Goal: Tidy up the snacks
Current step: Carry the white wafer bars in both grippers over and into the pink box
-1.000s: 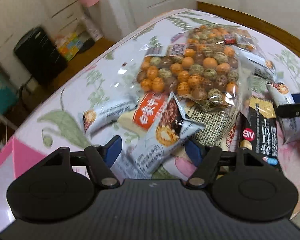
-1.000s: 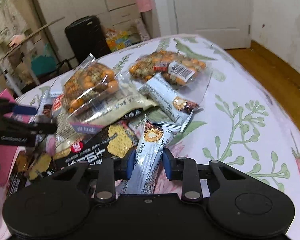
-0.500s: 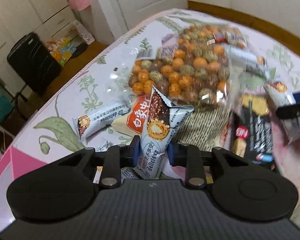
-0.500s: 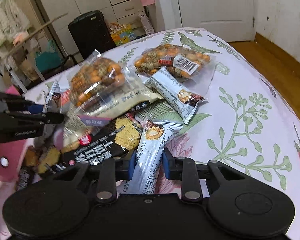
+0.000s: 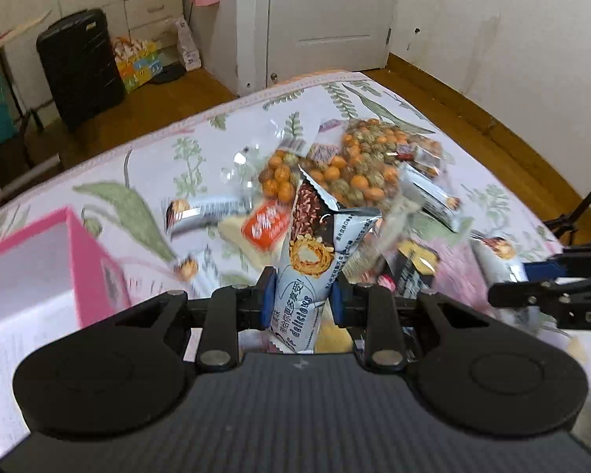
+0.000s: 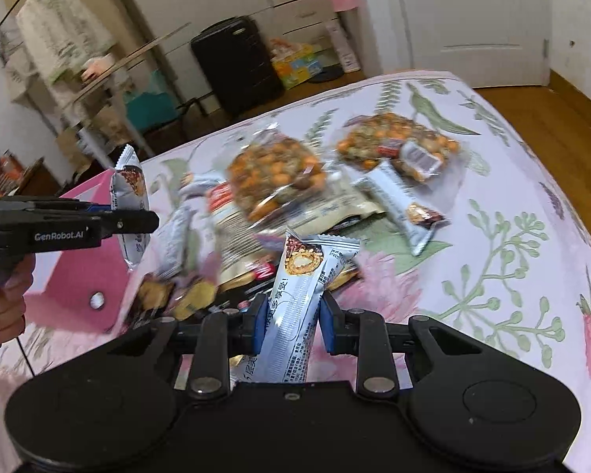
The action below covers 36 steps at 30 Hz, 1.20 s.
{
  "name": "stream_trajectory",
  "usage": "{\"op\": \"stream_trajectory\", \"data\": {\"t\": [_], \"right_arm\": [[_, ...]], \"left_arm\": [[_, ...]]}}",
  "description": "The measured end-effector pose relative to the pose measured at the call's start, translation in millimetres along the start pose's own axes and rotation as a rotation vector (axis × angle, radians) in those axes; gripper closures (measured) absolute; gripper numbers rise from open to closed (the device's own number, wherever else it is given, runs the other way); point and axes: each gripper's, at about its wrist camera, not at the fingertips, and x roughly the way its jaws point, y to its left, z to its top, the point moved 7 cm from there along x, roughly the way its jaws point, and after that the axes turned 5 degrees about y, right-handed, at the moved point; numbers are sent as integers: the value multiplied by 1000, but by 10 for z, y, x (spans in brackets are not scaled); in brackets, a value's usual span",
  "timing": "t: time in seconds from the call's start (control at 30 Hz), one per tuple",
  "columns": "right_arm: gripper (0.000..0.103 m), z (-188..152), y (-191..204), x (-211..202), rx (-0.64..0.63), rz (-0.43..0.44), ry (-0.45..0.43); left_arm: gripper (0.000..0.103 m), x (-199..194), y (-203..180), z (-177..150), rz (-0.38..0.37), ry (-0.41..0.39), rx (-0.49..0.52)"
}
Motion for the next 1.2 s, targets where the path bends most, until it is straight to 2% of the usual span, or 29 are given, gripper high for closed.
{"op": "stream_trajectory", "data": {"t": [0.1, 0.23, 0.3, 0.63, 0.9, 1.03, 1.1, 1.2], "right_arm": [[71, -35, 127, -45, -24, 45, 42], [71, -99, 315, -85, -63, 84, 111], [71, -117, 429, -114, -93, 103, 135], [71, -196, 1045, -317, -220, 181, 195], [71, -146, 1572, -457, -291, 277, 235], [71, -60, 1879, -541, -346, 368, 203], [71, 3, 2030, -536, -391, 367, 172], [71, 113, 2247, -481, -446, 380, 171]], "left_arm": [[77, -159, 6, -184, -18, 29, -30], [77, -270, 23, -478, -45, 156, -79], [77, -322, 38, -592, -73, 180, -109], [77, -749, 121, -956, -96, 273, -203], [77, -1271, 251, -1054, -68, 245, -216], [77, -1486, 385, -1071, -46, 227, -238], [77, -1579, 470, -1062, -37, 213, -244], [77, -1697, 614, -1013, -14, 178, -241]]}}
